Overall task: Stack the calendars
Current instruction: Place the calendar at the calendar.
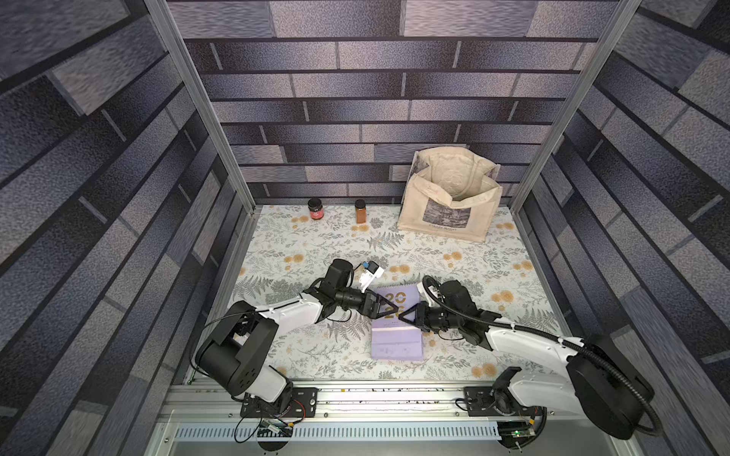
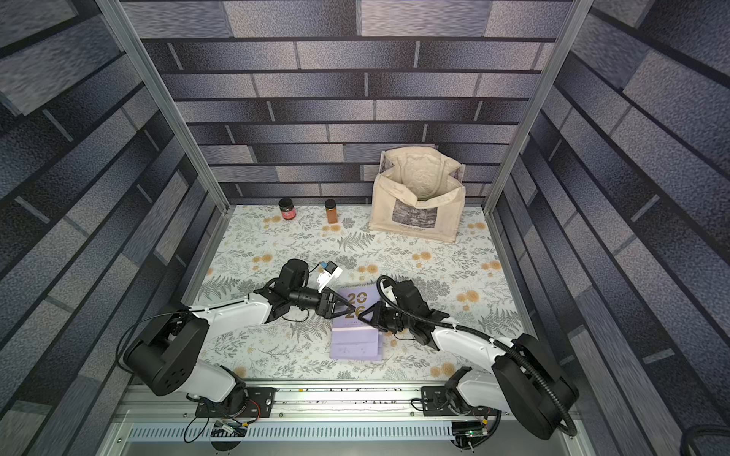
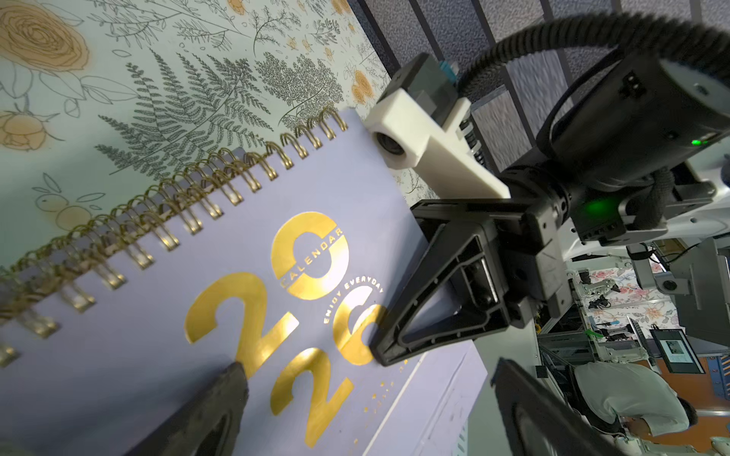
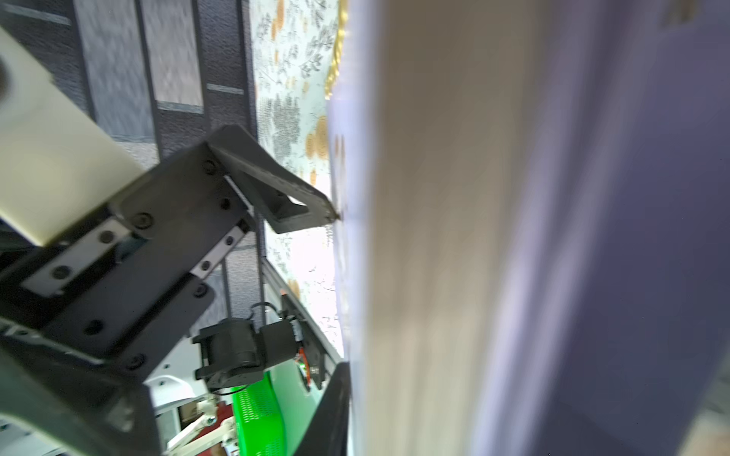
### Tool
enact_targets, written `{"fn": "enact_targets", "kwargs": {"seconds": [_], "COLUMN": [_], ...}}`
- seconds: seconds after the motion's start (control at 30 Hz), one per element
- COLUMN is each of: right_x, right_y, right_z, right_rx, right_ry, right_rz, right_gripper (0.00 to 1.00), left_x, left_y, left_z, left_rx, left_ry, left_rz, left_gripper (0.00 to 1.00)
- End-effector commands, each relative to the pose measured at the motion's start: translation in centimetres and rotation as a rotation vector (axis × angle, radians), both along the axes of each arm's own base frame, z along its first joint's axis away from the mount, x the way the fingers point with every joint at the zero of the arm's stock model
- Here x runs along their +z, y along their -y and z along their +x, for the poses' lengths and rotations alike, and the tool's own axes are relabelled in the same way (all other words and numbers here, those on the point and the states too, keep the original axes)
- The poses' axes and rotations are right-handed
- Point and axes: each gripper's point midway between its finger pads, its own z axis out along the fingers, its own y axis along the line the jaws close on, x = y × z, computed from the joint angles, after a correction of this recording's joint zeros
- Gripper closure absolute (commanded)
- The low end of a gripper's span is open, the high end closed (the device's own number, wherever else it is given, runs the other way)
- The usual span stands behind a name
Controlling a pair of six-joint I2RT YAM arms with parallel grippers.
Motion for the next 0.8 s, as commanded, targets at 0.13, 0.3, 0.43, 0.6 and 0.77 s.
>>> {"fn": "enact_targets", "kwargs": {"seconds": [0.13,0.3,0.43,0.6,0.77], "right_x": [-2.4,-2.3,-2.3,-2.1,-2.3], "right_y": [2.0,2.0,2.3,2.9,3.7], "right_z": [-1.2,-1.1,-1.0,-0.9,-1.1], "right_rx": [-0.018,-0.020,-0.020,-0.017,-0.023], "right_ry": [-0.047,-0.045,-0.043,-0.040,-0.052], "right_rz": [-0.132,-0.139,-0.166,-0.221,-0.284], "right_gripper": [0.53,0.45,0.38,0.26,0.00], "left_x": [-1.0,-1.3,-1.5,-2.0,-2.6], "left_y": [0.4,0.5,0.4,0.4,0.3], "left_z": [0.6,0.8,0.7,0.7,1.3], "left_rx": [0.012,0.019,0.021,0.022,0.056], "left_ry": [-0.014,-0.020,-0.028,-0.040,-0.036], "left_rz": [0.022,0.027,0.034,0.042,0.066], "left_gripper": [0.00,0.00,0.00,0.00,0.00]}}
